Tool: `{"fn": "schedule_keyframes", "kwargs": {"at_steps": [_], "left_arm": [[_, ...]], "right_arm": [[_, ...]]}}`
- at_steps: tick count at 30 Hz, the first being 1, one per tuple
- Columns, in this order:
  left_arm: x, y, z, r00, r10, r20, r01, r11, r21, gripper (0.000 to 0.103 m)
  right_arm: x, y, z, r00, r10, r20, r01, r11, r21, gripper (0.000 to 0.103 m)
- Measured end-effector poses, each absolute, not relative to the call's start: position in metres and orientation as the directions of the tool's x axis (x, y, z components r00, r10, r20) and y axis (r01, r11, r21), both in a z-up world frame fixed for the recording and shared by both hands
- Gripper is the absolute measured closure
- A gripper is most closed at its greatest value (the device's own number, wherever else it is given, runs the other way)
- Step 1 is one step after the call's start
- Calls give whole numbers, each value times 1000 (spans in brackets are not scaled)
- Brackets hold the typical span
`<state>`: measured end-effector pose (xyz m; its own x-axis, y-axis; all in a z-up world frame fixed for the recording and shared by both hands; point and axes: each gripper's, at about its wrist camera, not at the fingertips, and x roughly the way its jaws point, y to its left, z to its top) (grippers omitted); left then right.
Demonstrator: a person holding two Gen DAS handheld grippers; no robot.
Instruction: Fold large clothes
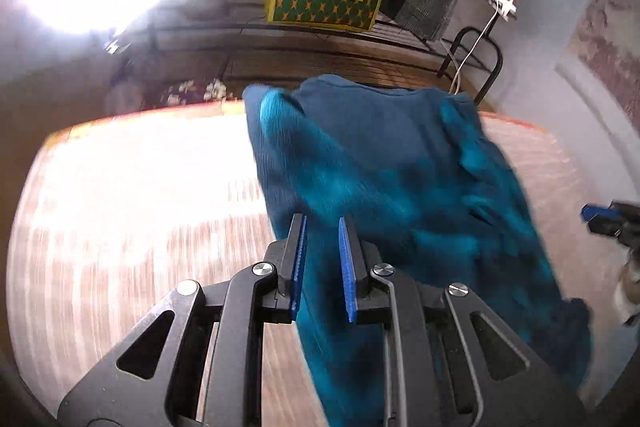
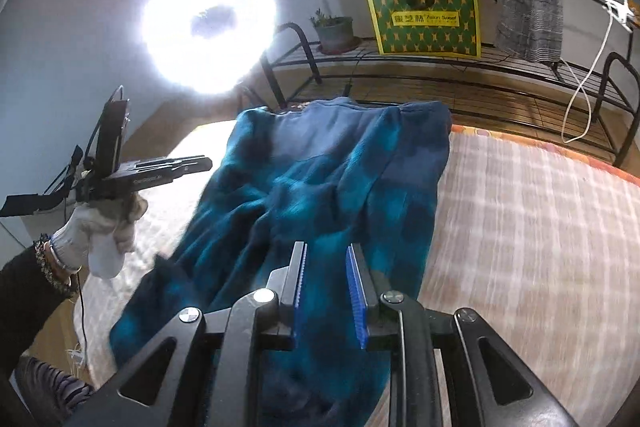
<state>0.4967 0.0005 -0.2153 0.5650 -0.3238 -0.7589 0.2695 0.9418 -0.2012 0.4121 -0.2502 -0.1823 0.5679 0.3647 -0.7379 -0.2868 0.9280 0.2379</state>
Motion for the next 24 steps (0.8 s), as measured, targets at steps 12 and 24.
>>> {"fn": "schedule_keyframes", "kwargs": {"at_steps": [12,24], "left_arm": [[563,-31,-260,576,-319,-752,354,927,-122,84],[562,55,-223,590,-385,-710,255,923,-288,74]], "right_arm": [[531,-259,-252,501,430,-751,-250,903,350,85],[542,-312,-227,604,395,-693,-168,912,374,48]]}}
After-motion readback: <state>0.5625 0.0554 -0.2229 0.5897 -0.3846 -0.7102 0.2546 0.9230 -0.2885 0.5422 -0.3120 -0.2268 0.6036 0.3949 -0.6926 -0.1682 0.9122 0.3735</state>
